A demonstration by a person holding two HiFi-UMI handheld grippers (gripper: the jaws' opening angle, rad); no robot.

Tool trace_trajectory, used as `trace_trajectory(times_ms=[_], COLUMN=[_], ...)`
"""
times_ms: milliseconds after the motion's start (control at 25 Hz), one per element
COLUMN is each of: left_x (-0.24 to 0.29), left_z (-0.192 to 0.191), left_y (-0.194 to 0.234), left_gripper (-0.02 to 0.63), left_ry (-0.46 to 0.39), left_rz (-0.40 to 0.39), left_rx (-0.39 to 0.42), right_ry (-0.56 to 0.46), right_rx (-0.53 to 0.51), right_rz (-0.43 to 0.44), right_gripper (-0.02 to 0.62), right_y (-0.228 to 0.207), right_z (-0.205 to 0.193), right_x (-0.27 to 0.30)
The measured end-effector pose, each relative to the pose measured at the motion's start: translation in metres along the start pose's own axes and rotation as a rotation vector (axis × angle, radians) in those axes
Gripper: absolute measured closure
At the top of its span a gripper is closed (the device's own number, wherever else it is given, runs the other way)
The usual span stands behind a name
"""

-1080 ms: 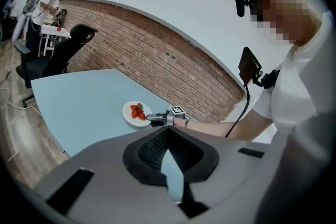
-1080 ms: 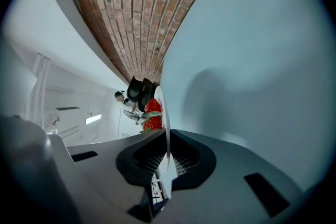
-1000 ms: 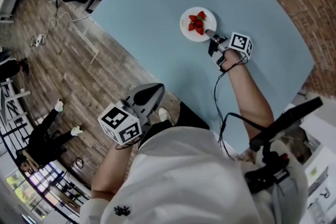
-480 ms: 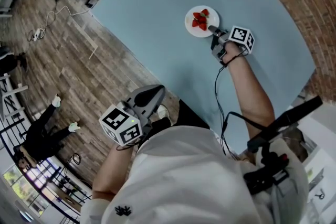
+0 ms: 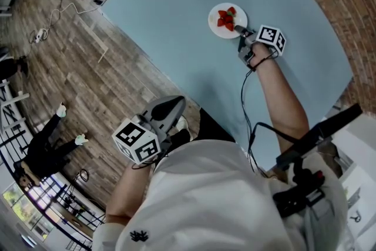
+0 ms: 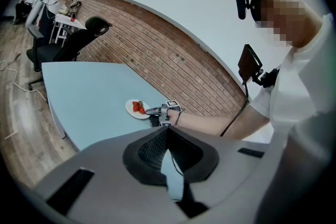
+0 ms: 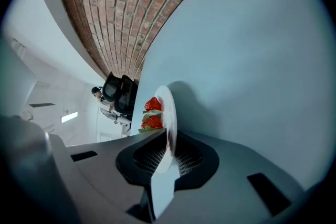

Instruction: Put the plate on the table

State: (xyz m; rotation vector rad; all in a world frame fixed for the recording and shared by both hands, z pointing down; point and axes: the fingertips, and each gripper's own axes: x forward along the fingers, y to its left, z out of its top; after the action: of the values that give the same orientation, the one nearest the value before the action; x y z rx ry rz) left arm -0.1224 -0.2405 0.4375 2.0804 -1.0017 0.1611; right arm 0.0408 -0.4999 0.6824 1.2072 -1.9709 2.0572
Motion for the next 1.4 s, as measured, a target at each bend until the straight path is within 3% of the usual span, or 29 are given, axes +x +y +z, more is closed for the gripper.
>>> trace_trajectory(times_ms=[520, 840, 1240, 1400], left_x=[-0.012, -0.023, -0.038, -0.039], left_z=[-0.007, -0.015, -0.018, -0.020], left_y=[0.001, 0.000, 0.005, 0.005], left_gripper=[0.606, 0.606, 0.606, 0.606], left_ry=[-0.028, -0.056, -0.076, -0.079], left_rz=[0.016, 0.026, 0.044, 0.040], left_rx=[-0.021, -0.032, -0.046, -0.043], right_ry=[0.030, 0.102, 0.085, 0.073], right_rx=[-0.124, -0.429, -0.583, -0.698], right_rz=[-0.127, -0.294, -0.405, -0.472], right_gripper=[0.522, 0.494, 0.463, 0.451], right_y=[-0.003, 0.001, -0.002, -0.003], right_z=[0.004, 0.004, 0.012, 0.017], right_x=[-0.001, -0.002, -0.005, -0.006])
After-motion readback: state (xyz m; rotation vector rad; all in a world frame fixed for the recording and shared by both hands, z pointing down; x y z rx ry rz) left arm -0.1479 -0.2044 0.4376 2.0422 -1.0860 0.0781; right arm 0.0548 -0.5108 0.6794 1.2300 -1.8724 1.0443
